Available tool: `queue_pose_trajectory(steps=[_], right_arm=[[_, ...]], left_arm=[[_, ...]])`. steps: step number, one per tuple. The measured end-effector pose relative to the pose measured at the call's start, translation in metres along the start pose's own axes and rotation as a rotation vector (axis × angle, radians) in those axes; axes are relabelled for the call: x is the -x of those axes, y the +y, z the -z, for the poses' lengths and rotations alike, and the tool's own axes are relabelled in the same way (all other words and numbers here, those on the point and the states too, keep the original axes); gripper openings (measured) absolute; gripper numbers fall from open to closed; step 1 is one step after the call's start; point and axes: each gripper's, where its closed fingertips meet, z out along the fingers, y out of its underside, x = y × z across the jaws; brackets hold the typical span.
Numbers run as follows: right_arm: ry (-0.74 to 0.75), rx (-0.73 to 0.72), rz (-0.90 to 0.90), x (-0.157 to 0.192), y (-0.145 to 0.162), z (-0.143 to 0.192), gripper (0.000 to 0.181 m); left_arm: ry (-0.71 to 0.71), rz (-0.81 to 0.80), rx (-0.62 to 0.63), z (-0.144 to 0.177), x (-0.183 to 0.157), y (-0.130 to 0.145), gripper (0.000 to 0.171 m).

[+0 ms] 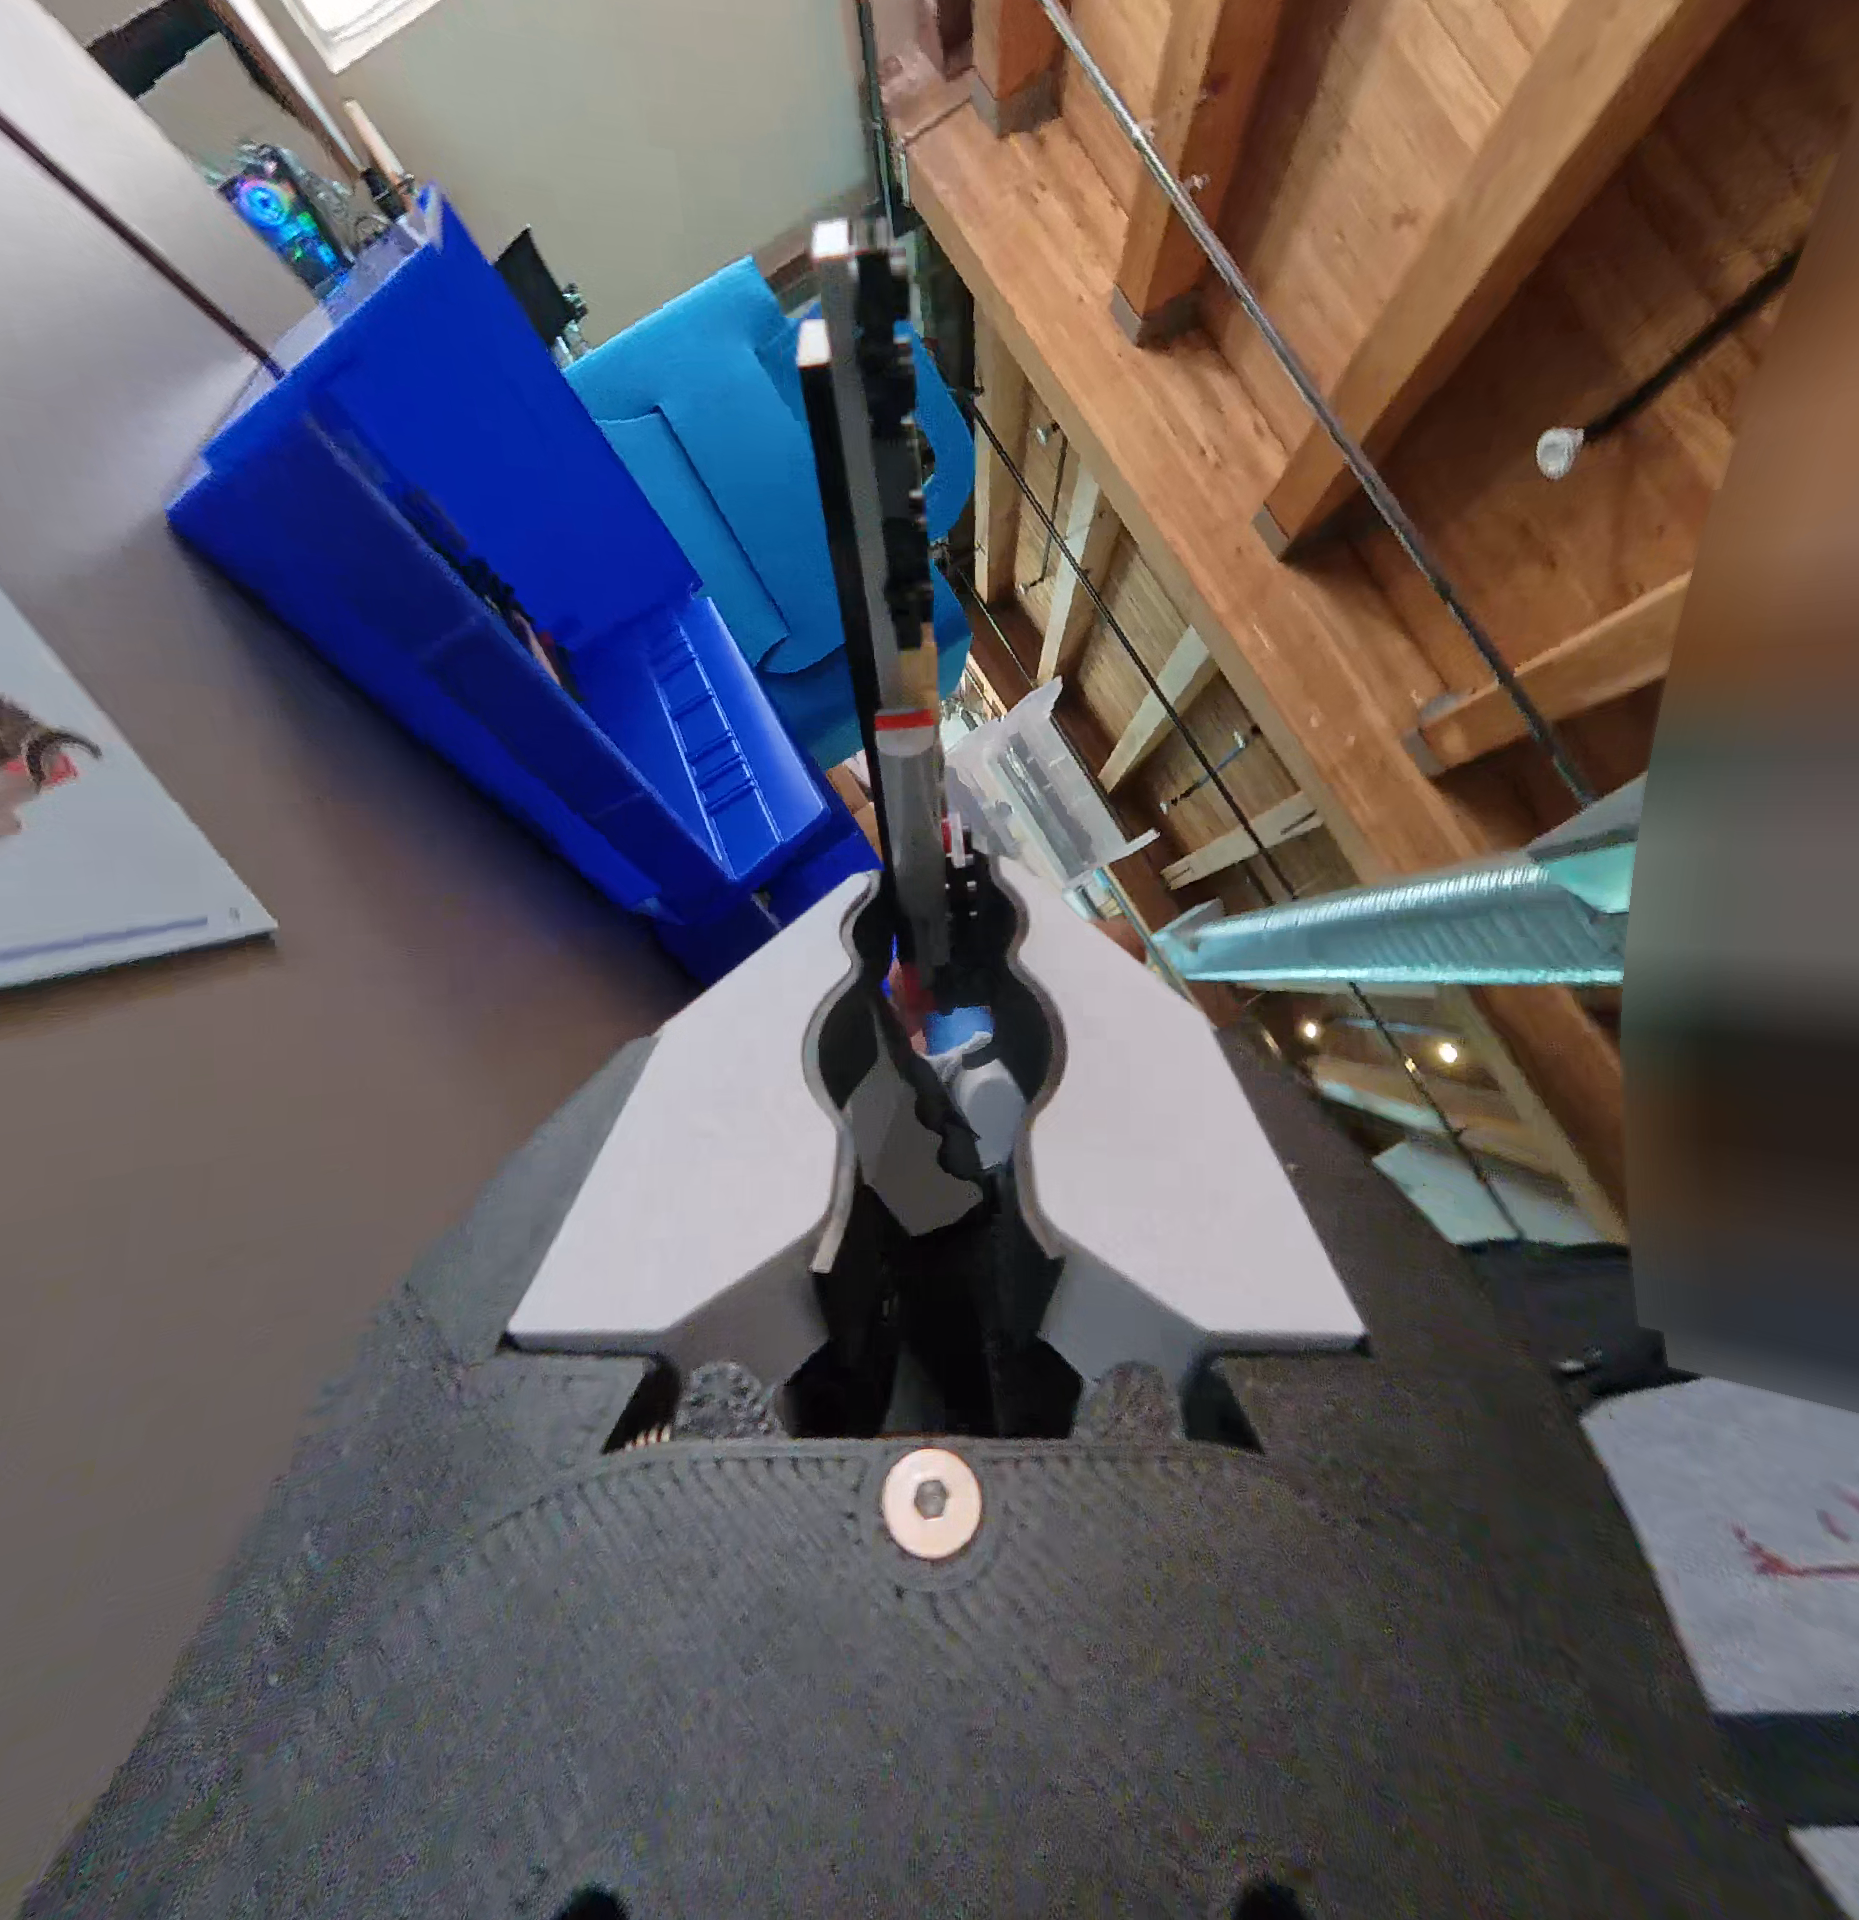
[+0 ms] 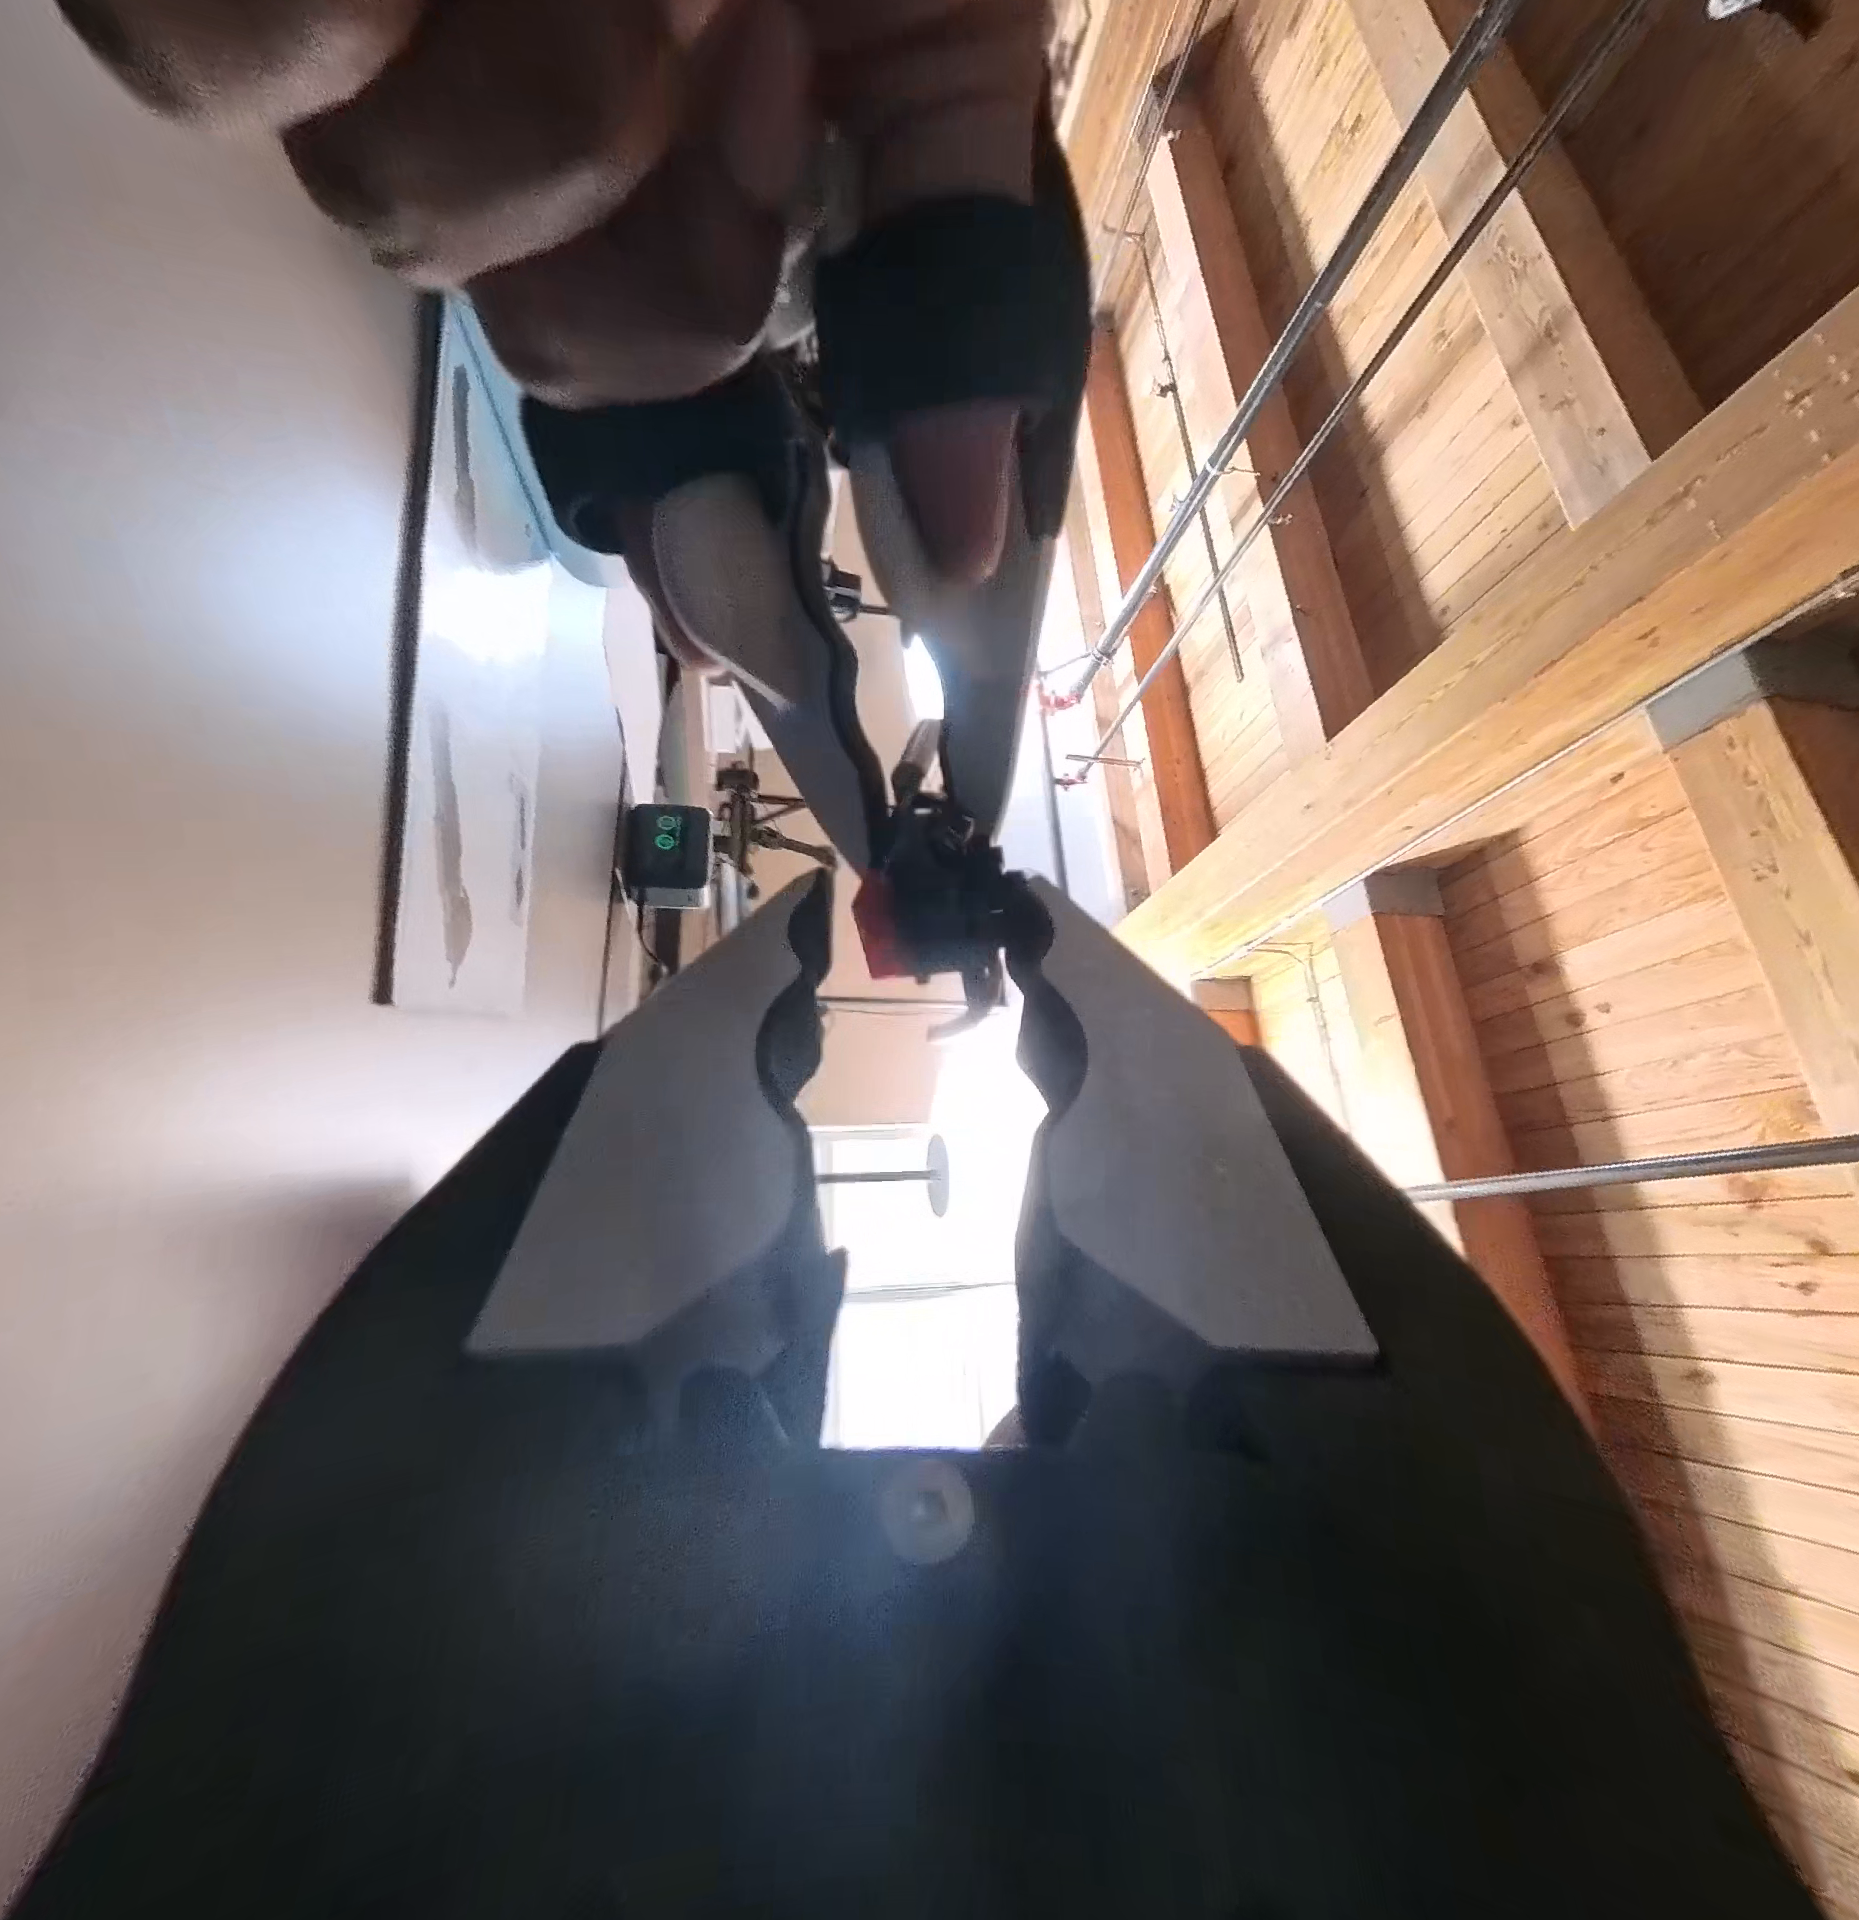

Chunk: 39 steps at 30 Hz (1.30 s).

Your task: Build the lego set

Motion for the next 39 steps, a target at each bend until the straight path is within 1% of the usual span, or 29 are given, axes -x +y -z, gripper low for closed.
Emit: queue_pose_trajectory(steps=[6,11,13,16,20,22,24,28,34,39], right_arm=[[-0.061,-0.045,-0.151,0.006,-0.003,0.008,0.041],[-0.165,-0.118,-0.399,0.013,-0.009,0.024,0.046],[-0.224,-0.134,-0.539,0.016,-0.008,0.030,0.046],[-0.326,-0.161,-0.837,0.017,-0.004,0.036,0.046],[-0.402,-0.217,-1.226,-0.001,0.002,0.034,0.044],[-0.437,-0.264,-1.368,-0.012,0.002,0.033,0.043],[-0.470,-0.315,-1.467,-0.021,0.001,0.033,0.042],[-0.517,-0.341,-1.558,-0.025,-0.001,0.032,0.040],[-0.566,-0.342,-1.576,-0.023,-0.007,0.029,0.035],[-0.604,-0.372,-1.590,-0.023,-0.010,0.033,0.028]], left_arm=[[0.024,-0.212,0.056,0.001,0.000,0.001,0.015],[0.059,-0.429,0.100,0.006,-0.007,-0.002,0.016],[0.077,-0.525,0.128,0.009,-0.011,-0.002,0.016],[0.112,-0.655,0.173,0.013,-0.015,0.001,0.016],[0.189,-0.733,0.217,0.016,-0.022,0.008,0.016],[0.224,-0.766,0.228,0.018,-0.025,0.011,0.016],[0.244,-0.784,0.240,0.018,-0.027,0.013,0.016],[0.260,-0.830,0.291,0.018,-0.028,0.021,0.016],[0.269,-0.916,0.393,0.015,-0.029,0.038,0.016],[0.290,-0.969,0.444,0.014,-0.031,0.046,0.016]])
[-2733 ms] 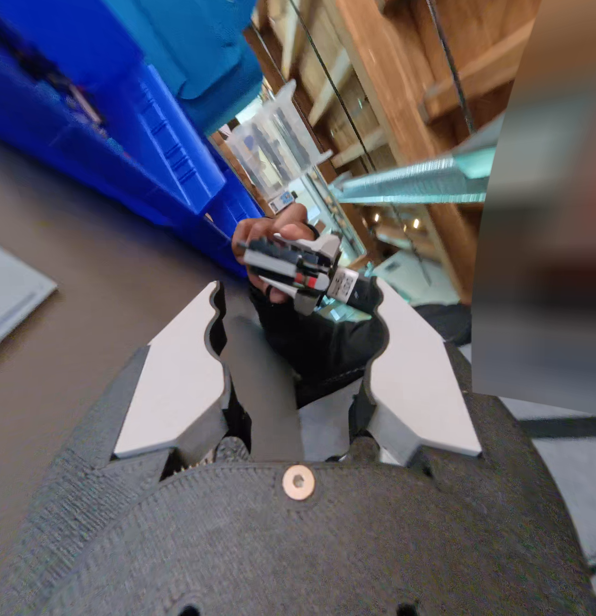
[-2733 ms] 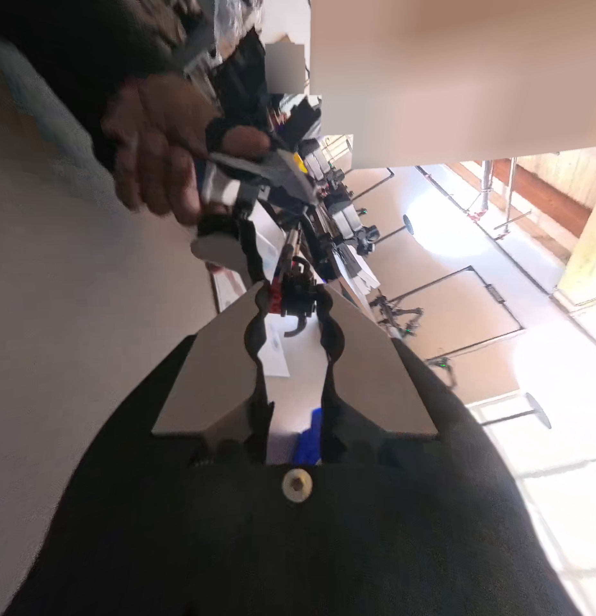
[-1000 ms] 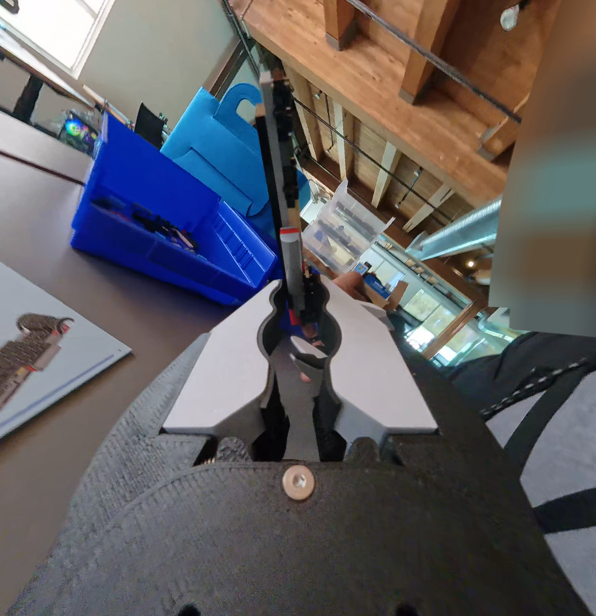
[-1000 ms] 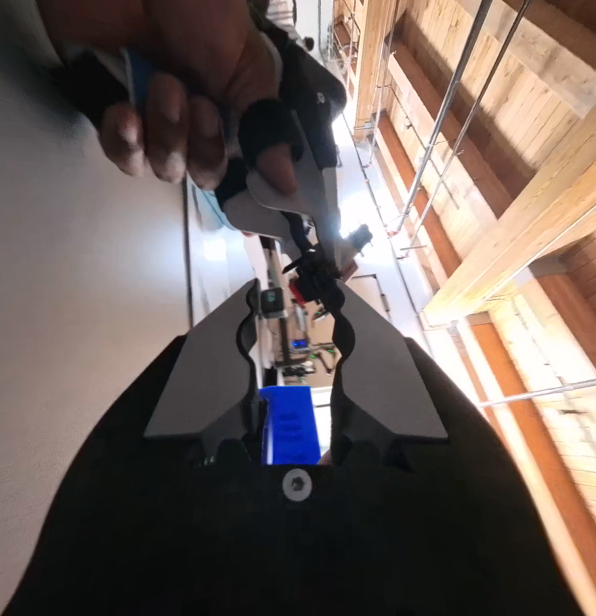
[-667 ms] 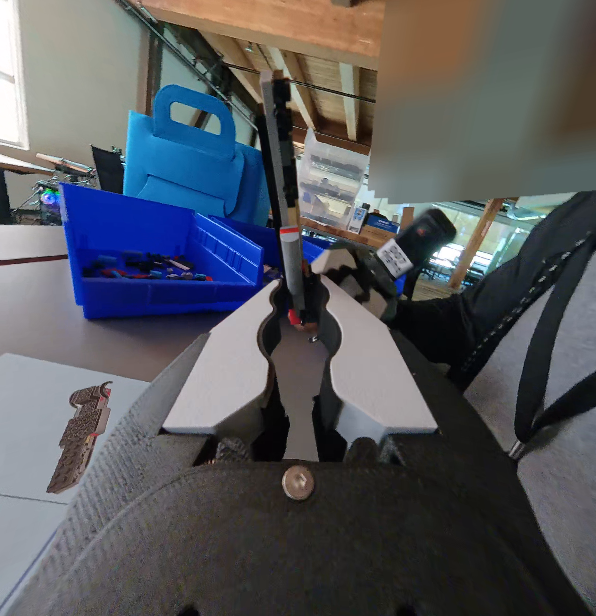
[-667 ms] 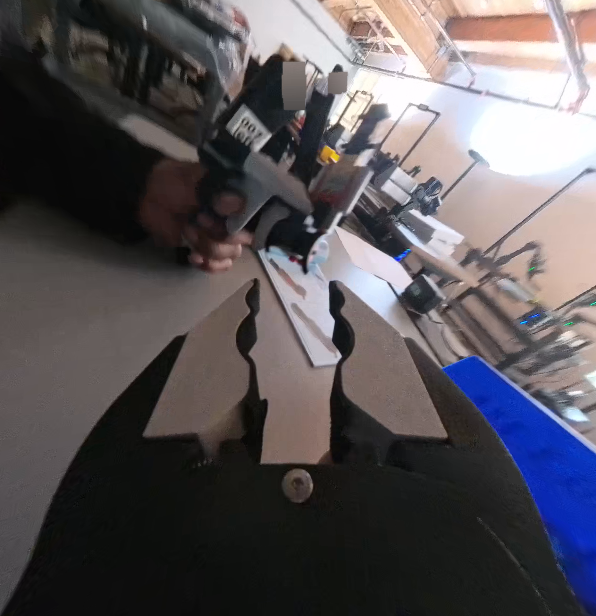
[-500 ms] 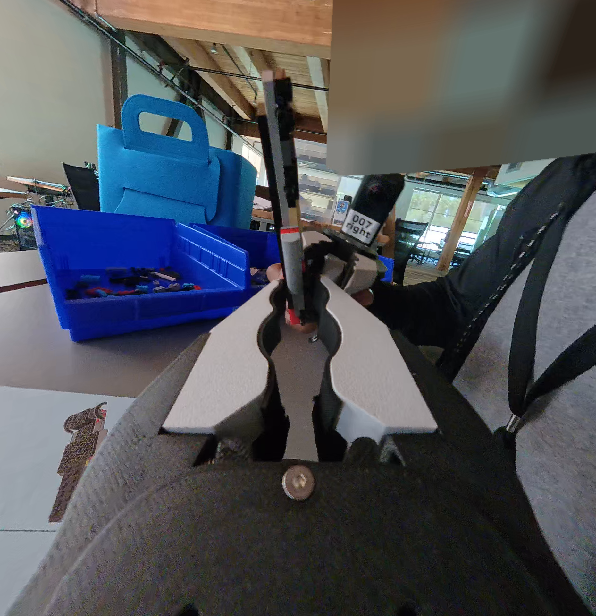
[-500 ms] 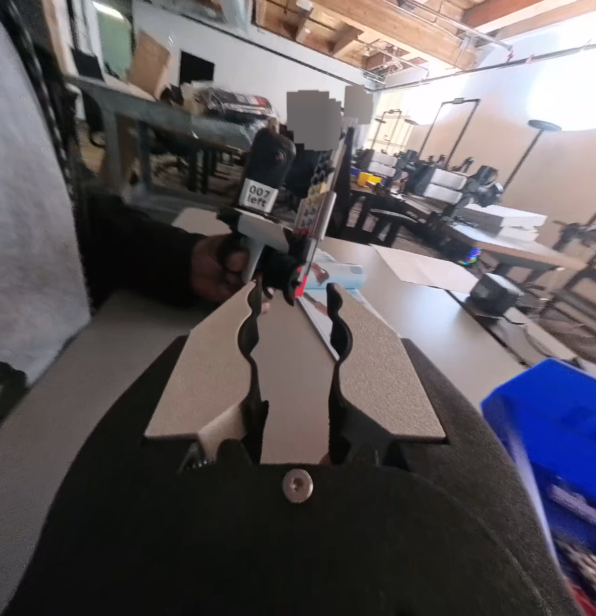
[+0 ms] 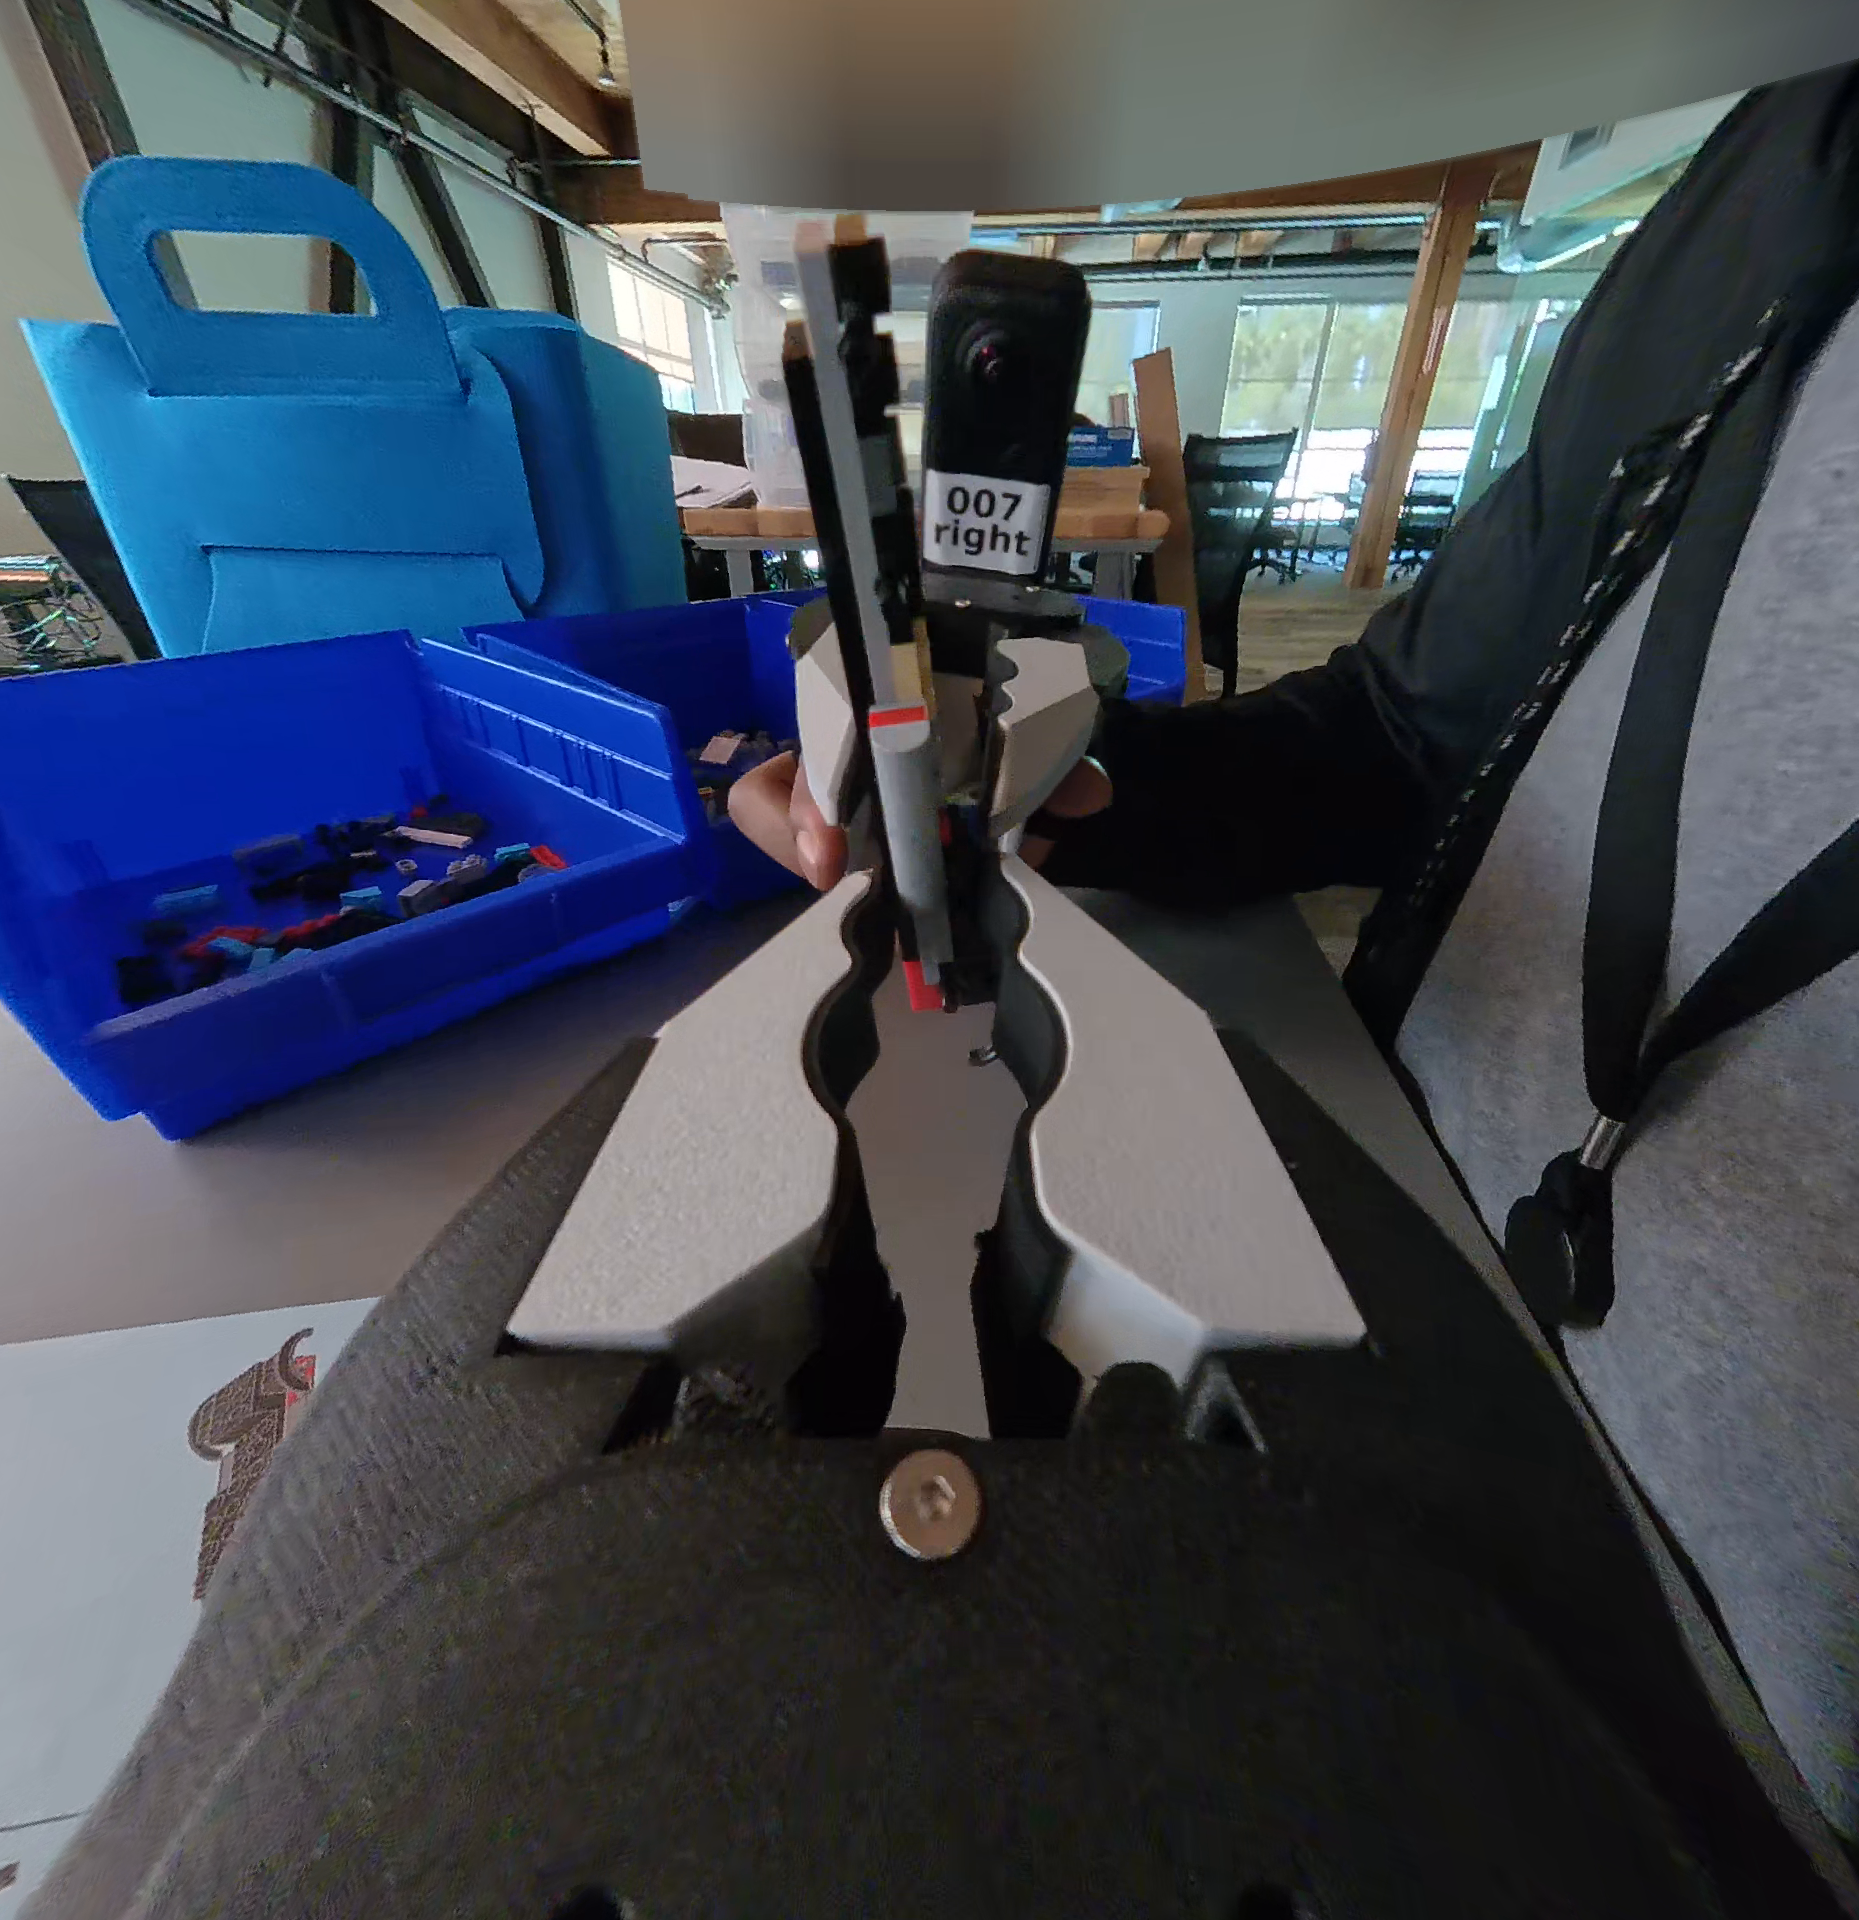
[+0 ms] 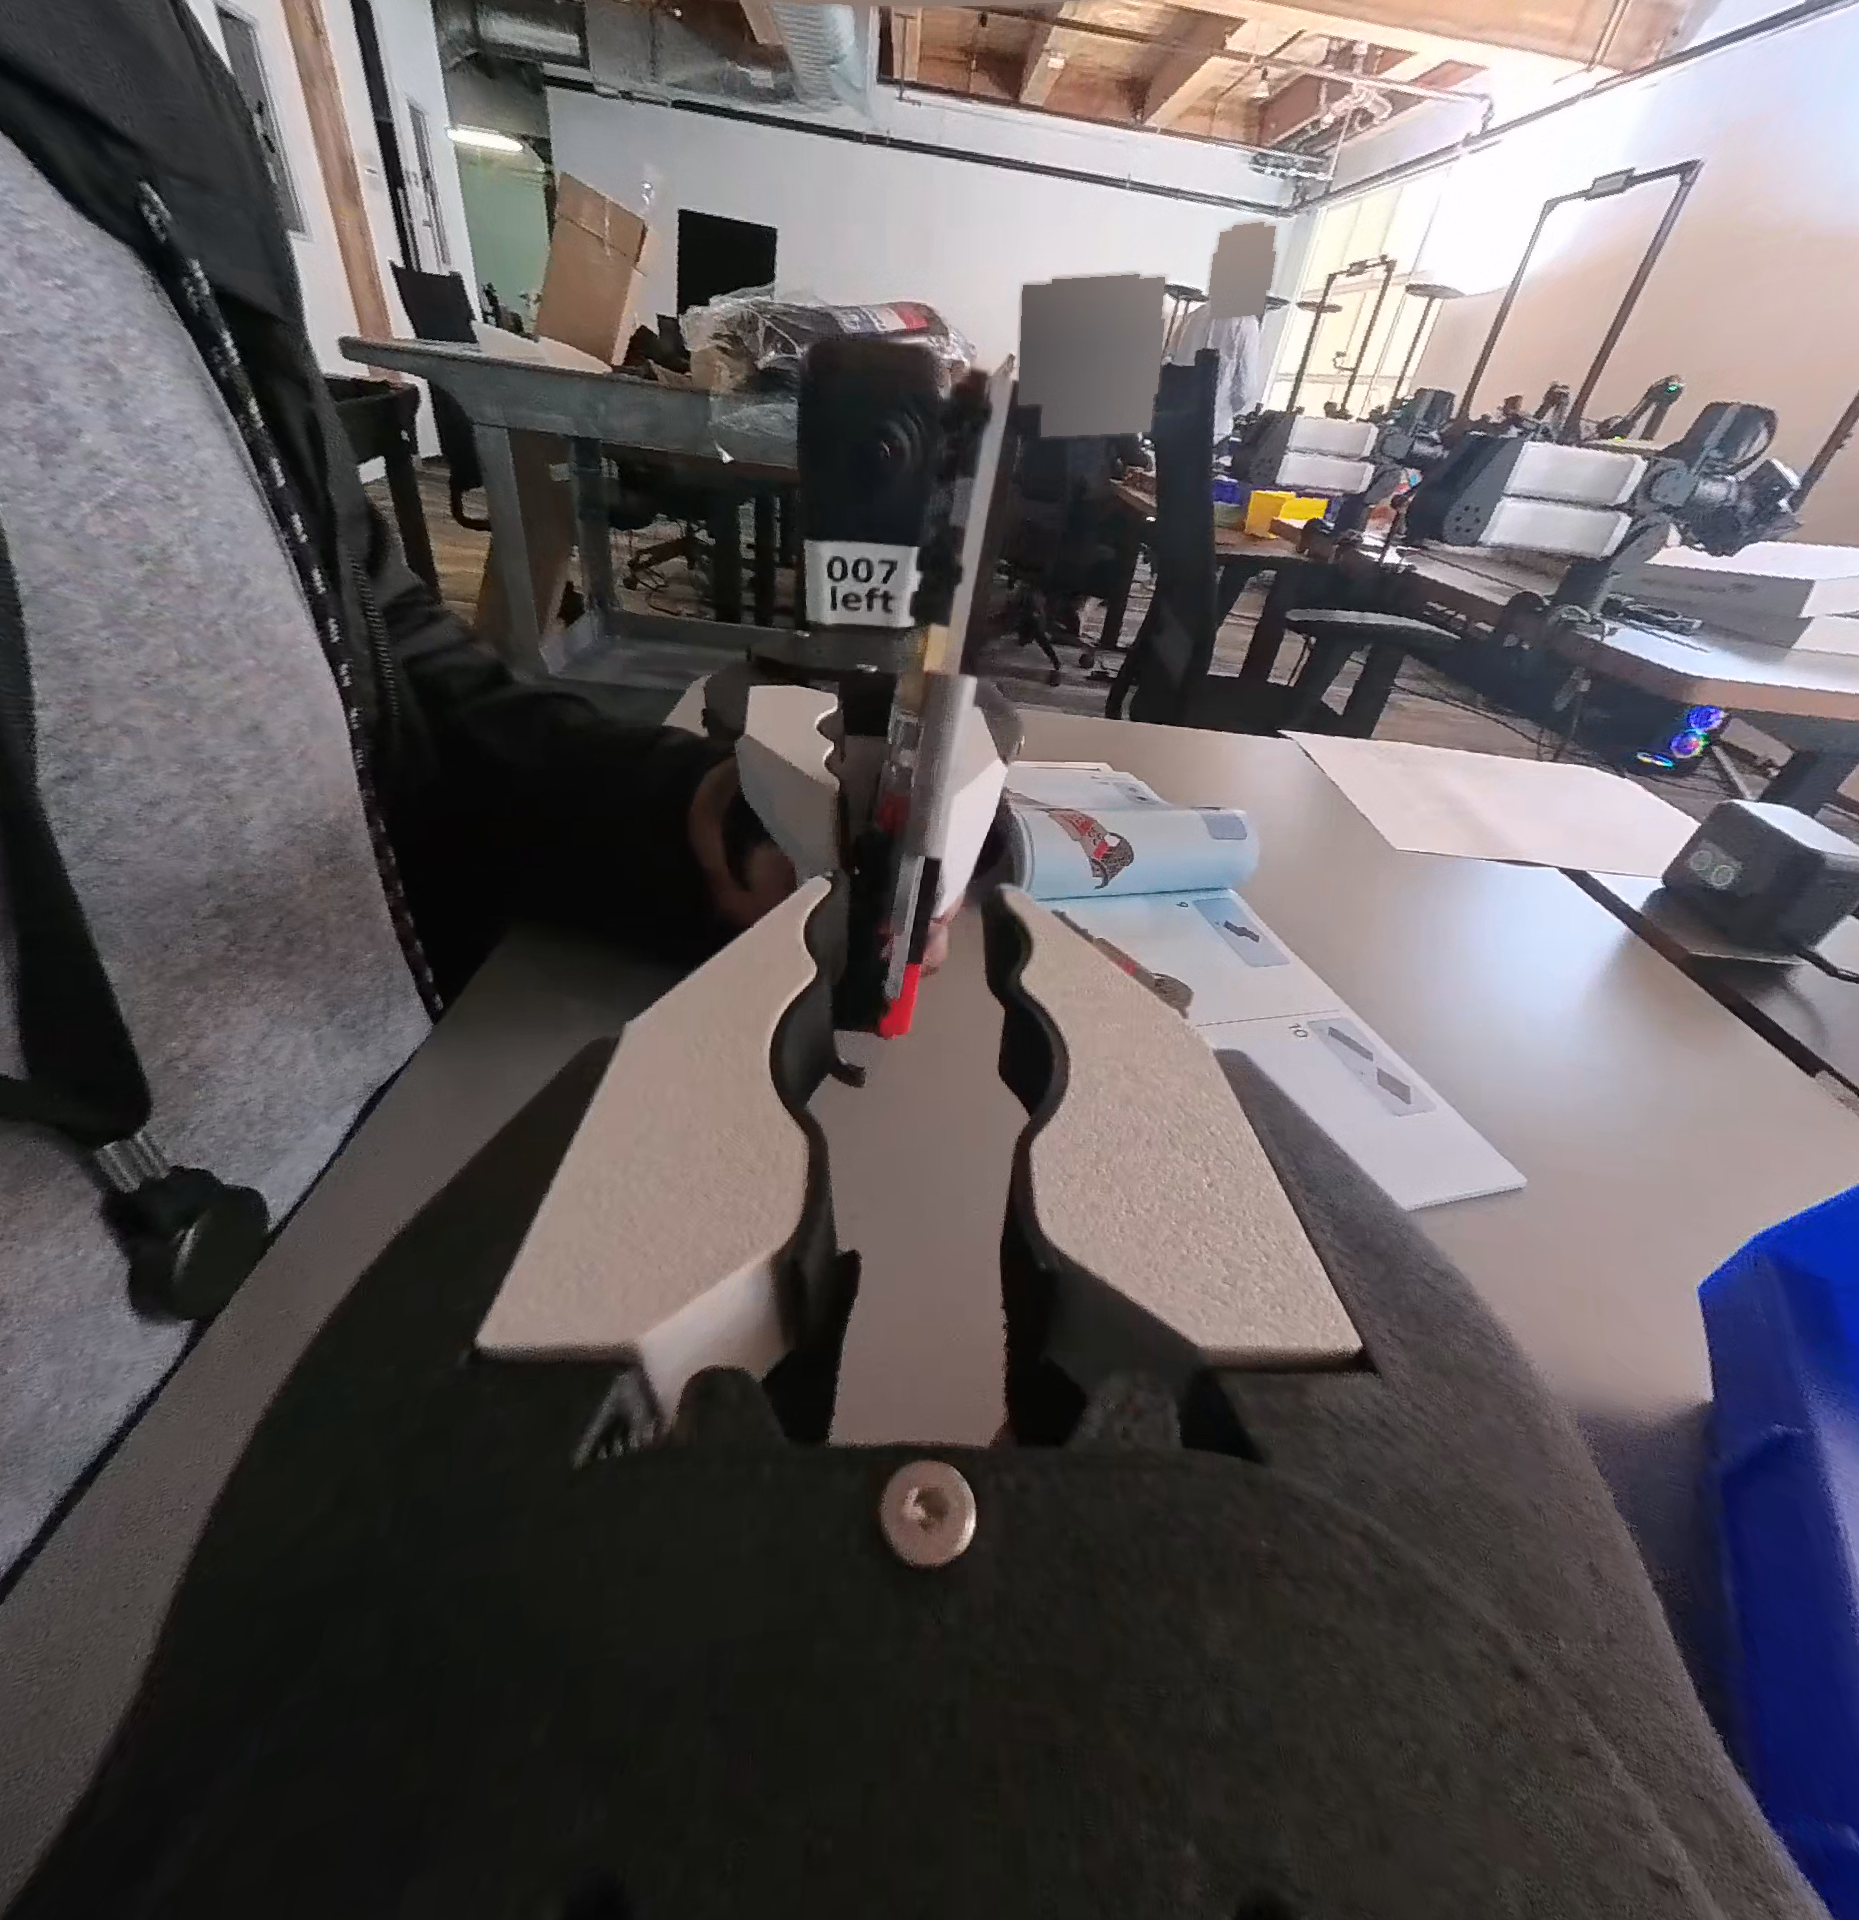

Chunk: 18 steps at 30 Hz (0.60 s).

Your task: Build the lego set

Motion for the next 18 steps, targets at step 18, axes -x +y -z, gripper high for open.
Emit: queue_pose_trajectory(steps=[18], right_arm=[[-0.065,0.017,0.051,0.014,0.003,-0.003,0.018]], left_arm=[[0.041,-0.049,0.025,-0.002,-0.009,0.000,0.016]])
